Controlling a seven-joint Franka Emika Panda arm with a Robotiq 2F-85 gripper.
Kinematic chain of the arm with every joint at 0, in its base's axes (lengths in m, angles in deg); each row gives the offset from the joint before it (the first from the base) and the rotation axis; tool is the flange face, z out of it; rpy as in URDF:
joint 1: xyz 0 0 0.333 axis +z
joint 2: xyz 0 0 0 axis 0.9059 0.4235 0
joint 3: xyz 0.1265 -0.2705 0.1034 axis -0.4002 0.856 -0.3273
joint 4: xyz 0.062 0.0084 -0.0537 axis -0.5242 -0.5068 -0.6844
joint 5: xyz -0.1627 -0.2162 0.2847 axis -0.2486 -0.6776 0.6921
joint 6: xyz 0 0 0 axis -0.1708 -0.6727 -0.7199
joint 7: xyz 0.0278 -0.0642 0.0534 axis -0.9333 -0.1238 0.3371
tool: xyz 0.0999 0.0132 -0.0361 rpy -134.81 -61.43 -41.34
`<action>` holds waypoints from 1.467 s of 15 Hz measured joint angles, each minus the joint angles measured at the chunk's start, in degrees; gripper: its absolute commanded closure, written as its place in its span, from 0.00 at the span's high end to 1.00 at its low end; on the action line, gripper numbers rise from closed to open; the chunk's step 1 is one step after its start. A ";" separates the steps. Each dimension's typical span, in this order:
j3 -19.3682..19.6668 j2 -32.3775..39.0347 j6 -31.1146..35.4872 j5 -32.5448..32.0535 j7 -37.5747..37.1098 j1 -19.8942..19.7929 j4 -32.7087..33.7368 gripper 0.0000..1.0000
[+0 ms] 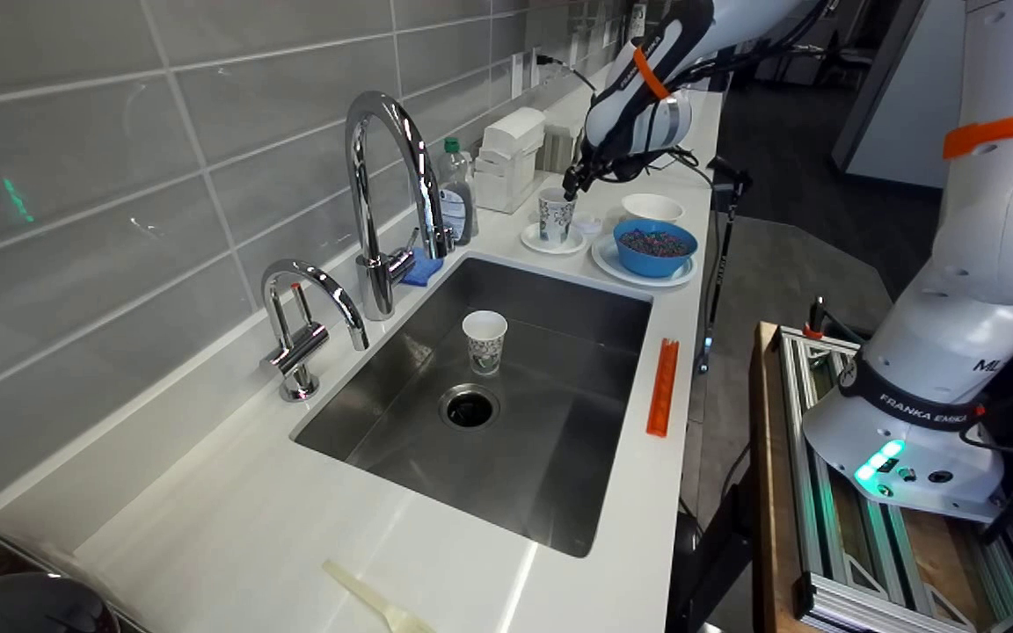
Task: Put the cup inside the sink then pour into it from the other cup
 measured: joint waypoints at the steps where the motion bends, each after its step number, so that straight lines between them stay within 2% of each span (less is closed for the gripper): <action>1: -0.48 0.39 0.00 0.00 0.00 -0.29 0.30 0.19; 3: -1.64 1.13 0.00 0.00 0.04 -1.02 0.81 0.05; 4: -2.29 1.41 0.00 0.00 0.04 -1.43 1.01 0.00; 9: -5.09 2.05 0.00 0.00 0.12 -2.85 2.26 0.00; 13: -5.71 1.88 -0.03 -1.17 0.54 -1.87 3.02 0.01; 17: -5.01 0.66 -1.35 -5.39 0.68 2.58 3.18 0.01; 22: -1.52 -2.57 -9.69 -12.31 0.59 11.38 3.30 0.01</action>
